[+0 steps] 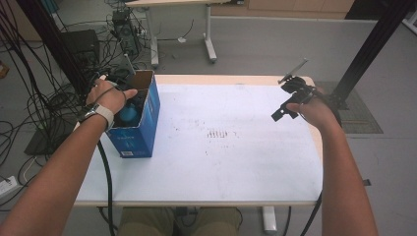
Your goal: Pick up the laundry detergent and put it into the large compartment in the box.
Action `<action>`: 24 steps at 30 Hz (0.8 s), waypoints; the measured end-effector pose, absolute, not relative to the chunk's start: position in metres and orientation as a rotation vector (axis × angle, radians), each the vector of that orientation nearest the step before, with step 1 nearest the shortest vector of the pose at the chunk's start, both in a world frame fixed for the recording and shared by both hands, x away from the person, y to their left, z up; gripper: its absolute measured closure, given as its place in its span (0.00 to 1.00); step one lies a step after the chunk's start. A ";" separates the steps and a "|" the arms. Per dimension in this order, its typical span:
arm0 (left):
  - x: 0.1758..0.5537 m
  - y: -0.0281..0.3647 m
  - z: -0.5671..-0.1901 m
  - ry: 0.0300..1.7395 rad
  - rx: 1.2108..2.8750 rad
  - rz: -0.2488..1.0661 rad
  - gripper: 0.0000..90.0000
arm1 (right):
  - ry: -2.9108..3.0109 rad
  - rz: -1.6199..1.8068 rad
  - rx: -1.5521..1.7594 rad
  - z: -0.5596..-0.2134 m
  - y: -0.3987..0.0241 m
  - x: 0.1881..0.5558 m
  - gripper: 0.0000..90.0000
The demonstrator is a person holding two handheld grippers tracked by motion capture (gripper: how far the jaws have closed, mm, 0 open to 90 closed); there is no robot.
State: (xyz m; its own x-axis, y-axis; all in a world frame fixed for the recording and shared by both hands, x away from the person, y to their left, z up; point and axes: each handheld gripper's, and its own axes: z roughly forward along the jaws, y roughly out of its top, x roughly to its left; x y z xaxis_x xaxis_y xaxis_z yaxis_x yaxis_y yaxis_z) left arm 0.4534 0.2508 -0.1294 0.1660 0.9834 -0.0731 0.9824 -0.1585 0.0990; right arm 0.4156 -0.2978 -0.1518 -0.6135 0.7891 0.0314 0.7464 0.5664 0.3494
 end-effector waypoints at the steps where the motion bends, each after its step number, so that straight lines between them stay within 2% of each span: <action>1: 0.453 0.250 -0.126 1.956 2.302 0.018 0.23 | 2.666 0.498 1.311 -0.152 -0.297 0.415 0.11; 3: 0.451 0.250 -0.122 1.950 2.298 0.027 0.21 | 2.668 0.498 1.307 -0.150 -0.296 0.415 0.11; 5: 0.450 0.250 -0.117 1.942 2.300 0.032 0.15 | 2.667 0.502 1.304 -0.149 -0.295 0.414 0.11; 24: 0.444 0.254 -0.079 1.841 2.311 0.023 0.11 | 2.651 0.502 1.308 -0.143 -0.301 0.406 0.11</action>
State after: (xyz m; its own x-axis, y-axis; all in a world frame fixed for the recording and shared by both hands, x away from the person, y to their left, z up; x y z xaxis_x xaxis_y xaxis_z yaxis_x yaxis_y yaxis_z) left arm 0.4440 0.2536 -0.0790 0.2304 0.9676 -0.1036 0.9647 -0.2132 0.1546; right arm 0.4064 -0.3009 -0.1431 -0.6111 0.7913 0.0199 0.7437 0.5654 0.3567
